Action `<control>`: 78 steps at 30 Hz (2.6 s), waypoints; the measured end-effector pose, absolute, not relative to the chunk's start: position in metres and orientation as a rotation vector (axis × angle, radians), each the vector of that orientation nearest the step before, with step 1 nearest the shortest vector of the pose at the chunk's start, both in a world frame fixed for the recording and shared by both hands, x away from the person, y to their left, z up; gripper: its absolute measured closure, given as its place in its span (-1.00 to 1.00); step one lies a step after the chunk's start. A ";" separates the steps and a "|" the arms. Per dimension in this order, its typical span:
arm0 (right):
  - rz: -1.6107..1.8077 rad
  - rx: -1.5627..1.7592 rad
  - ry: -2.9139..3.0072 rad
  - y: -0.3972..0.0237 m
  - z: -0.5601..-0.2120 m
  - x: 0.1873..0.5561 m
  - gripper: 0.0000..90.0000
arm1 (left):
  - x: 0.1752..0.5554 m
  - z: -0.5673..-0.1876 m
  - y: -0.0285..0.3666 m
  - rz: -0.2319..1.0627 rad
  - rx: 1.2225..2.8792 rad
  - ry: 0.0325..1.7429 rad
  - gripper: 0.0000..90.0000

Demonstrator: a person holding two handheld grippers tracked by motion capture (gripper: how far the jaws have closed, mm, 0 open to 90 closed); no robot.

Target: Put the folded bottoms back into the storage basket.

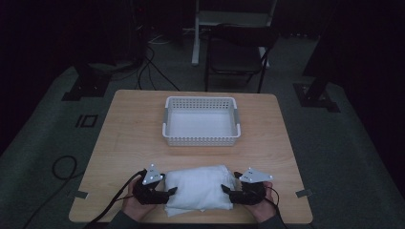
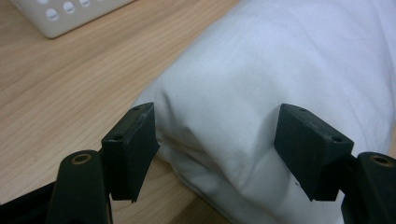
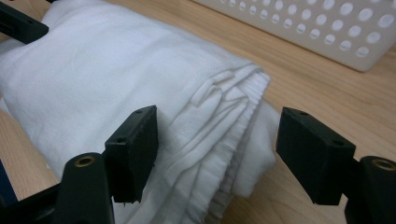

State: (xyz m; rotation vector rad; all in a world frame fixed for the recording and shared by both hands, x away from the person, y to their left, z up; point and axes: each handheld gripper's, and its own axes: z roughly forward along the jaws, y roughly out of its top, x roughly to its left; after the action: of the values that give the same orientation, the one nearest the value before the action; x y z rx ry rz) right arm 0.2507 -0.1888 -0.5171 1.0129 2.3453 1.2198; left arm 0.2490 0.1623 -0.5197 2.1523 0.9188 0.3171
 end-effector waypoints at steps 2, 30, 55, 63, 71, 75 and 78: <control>1.213 1.017 2.354 -0.188 -0.519 0.251 -0.35 | 0.250 -0.522 0.162 0.309 2.156 0.921 -0.35; 1.126 1.051 2.413 -0.184 -0.538 0.267 -0.42 | 0.275 -0.540 0.167 0.224 2.066 0.983 -0.35; 1.090 1.099 2.348 -0.180 -0.536 0.307 -0.42 | 0.311 -0.536 0.160 0.339 2.077 0.992 -0.35; 1.090 1.126 2.331 -0.177 -0.536 0.318 -0.42 | 0.324 -0.534 0.159 0.376 2.073 1.017 -0.35; 1.120 1.142 2.298 -0.179 -0.531 0.321 -0.42 | 0.329 -0.521 0.170 0.327 1.981 1.039 -0.38; 1.151 1.151 2.261 -0.181 -0.524 0.319 -0.44 | 0.324 -0.508 0.174 0.330 1.938 1.040 -0.43; 1.169 1.157 2.247 -0.180 -0.521 0.320 -0.47 | 0.322 -0.504 0.173 0.326 1.928 1.038 -0.48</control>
State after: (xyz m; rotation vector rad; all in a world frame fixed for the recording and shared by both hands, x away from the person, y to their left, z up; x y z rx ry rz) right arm 0.3199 -0.1799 -0.5205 1.1574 2.2474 1.1685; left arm 0.3215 0.1731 -0.5036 1.9282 1.0377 0.3260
